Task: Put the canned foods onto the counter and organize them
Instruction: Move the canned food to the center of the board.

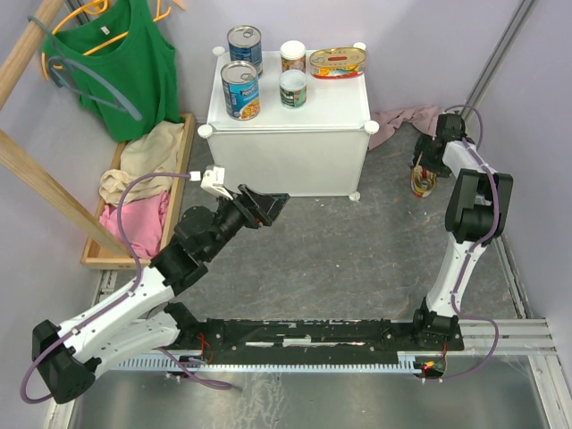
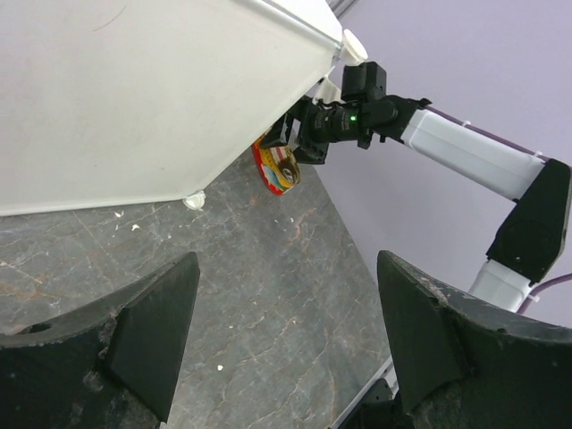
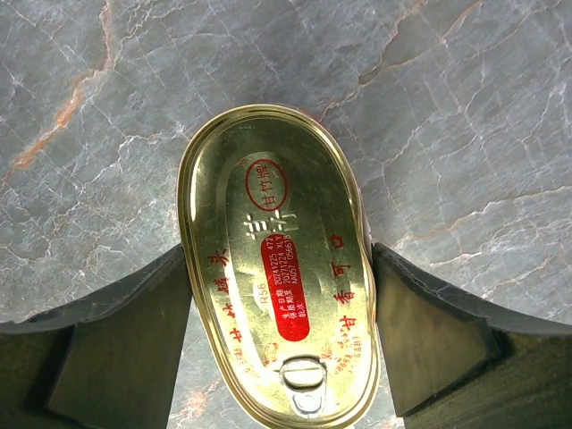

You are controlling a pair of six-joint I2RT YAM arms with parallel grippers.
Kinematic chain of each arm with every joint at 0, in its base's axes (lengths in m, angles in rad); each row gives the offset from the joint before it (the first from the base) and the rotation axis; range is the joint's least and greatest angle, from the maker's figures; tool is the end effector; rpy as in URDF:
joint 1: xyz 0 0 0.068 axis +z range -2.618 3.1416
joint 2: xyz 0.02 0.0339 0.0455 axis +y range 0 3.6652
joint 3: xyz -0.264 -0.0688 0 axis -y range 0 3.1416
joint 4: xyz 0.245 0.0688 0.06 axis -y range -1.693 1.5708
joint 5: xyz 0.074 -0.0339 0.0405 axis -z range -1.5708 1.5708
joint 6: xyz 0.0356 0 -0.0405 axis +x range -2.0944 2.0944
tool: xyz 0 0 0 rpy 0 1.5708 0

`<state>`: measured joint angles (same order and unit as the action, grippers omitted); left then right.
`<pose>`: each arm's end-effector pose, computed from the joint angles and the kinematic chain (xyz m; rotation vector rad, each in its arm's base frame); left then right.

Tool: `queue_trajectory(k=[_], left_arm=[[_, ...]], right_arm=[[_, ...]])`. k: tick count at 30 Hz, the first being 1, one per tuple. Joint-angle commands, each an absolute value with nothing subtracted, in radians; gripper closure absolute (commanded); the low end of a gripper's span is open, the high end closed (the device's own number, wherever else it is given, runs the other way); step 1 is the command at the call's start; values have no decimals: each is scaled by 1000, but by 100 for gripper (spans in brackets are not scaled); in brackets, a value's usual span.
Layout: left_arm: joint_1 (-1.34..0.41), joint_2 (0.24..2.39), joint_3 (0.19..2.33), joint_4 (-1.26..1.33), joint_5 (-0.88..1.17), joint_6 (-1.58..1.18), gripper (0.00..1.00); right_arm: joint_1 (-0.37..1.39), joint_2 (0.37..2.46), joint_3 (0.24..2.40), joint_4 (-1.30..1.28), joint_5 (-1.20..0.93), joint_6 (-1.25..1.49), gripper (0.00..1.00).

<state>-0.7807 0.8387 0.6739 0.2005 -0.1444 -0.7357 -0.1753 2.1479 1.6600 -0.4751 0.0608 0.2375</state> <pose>0.1487 -0.1401 0.3327 -0.0858 1.6378 -1.0796 0.4635 -0.0843 0.1830 0.5425 2.4732 -0.0523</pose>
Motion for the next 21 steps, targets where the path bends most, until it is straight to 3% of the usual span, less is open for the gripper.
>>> queue_trajectory(k=[1, 21], left_arm=[[-779, 818, 673, 171, -174, -761, 14], [-782, 782, 689, 31, -208, -795, 14]], right_arm=[[-151, 2104, 1599, -583, 46, 289, 61], [87, 1695, 1114, -524, 40, 527, 65]])
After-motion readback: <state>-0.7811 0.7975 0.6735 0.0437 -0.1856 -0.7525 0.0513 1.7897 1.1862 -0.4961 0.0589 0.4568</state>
